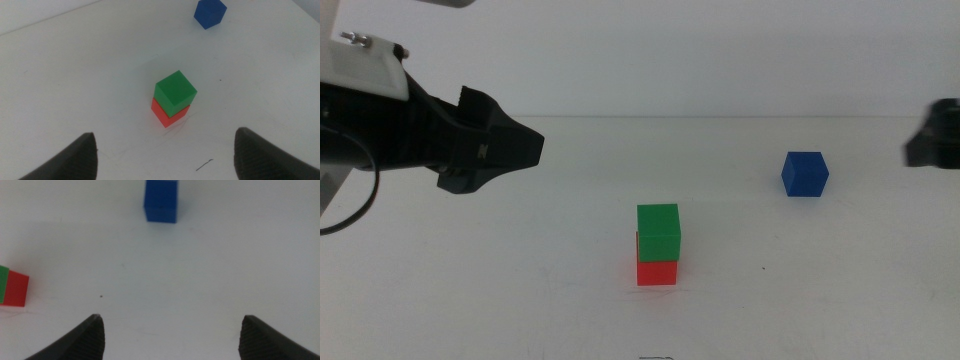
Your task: Stack red cubes first, then green, then blue cubes in a specific spot.
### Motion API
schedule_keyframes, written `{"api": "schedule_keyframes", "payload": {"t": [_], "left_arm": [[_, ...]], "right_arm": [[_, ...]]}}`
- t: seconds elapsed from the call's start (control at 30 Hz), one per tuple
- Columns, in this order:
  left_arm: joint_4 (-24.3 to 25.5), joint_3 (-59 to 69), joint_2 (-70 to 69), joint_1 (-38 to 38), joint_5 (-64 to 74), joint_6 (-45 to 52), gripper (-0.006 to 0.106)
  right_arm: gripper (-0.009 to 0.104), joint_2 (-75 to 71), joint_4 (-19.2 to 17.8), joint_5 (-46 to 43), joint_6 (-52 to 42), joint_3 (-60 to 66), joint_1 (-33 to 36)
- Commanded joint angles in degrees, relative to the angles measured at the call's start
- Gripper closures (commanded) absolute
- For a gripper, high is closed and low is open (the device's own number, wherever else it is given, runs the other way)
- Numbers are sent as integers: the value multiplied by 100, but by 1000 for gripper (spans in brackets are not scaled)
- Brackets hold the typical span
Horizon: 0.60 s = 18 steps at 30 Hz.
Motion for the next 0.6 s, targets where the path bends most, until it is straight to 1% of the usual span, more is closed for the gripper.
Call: {"api": "schedule_keyframes", "payload": {"t": [0.0,0.2,0.27,0.43,0.57], "left_arm": [[-166,-156,-69,-2,-304,-21,7],[-166,-156,-69,-2,-304,-21,7],[-166,-156,-69,-2,-304,-21,7],[-166,-156,-69,-2,-304,-21,7],[-166,-156,-69,-2,-304,-21,7]], "right_arm": [[4,333,-23,-148,31,-458,163],[4,1736,-71,134,37,-1618,164],[4,2176,-33,238,37,-2029,164],[4,3282,0,675,-78,-3123,160],[4,4087,-46,911,-171,-3984,157]]}}
